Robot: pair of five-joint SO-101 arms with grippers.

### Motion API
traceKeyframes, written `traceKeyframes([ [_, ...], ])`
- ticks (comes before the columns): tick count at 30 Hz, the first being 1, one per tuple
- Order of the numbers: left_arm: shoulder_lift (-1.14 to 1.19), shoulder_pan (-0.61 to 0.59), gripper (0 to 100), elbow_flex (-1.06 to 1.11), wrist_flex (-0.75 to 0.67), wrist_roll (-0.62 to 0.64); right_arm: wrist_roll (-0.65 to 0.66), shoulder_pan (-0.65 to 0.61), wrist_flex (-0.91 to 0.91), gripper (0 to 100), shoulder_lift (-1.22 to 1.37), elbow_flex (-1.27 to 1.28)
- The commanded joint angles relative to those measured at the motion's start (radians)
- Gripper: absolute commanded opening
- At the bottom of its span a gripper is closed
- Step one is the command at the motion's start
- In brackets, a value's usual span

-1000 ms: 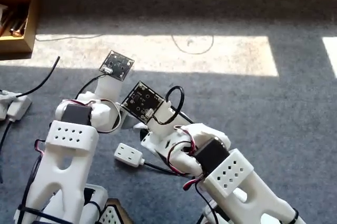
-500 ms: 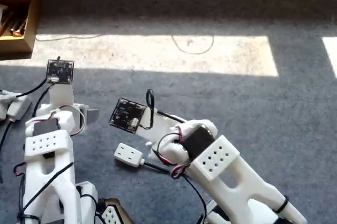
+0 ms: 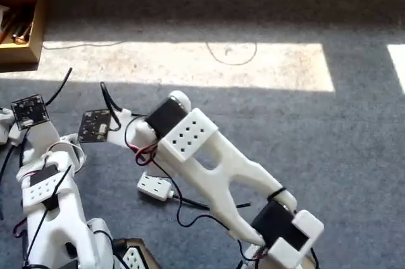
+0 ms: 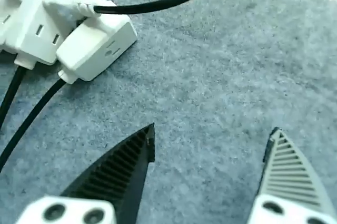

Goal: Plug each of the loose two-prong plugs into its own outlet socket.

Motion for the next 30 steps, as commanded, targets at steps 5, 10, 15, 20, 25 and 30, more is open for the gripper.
traceKeyframes([
  [5,-0.010,-0.050,34,0.025,-0.020,0.011,0.146,-0.016,-0.059,0.7,0.077,-0.077],
  [10,-0.010,-0.047,34,0.025,-0.020,0.009,0.206,0.018,-0.067,0.7,0.081,-0.076],
  [15,-0.010,-0.024,34,0.027,-0.020,0.009,0.210,0.044,-0.074,0.7,0.077,-0.041],
  [20,-0.010,-0.010,34,0.027,-0.020,0.008,0.216,0.005,-0.197,0.7,0.073,0.140],
  [25,-0.010,-0.010,34,0.027,-0.020,0.008,0.210,-0.027,-0.216,0.7,0.071,0.171],
  [30,-0.010,-0.010,34,0.027,-0.020,0.008,0.210,-0.028,-0.202,0.7,0.044,0.148],
])
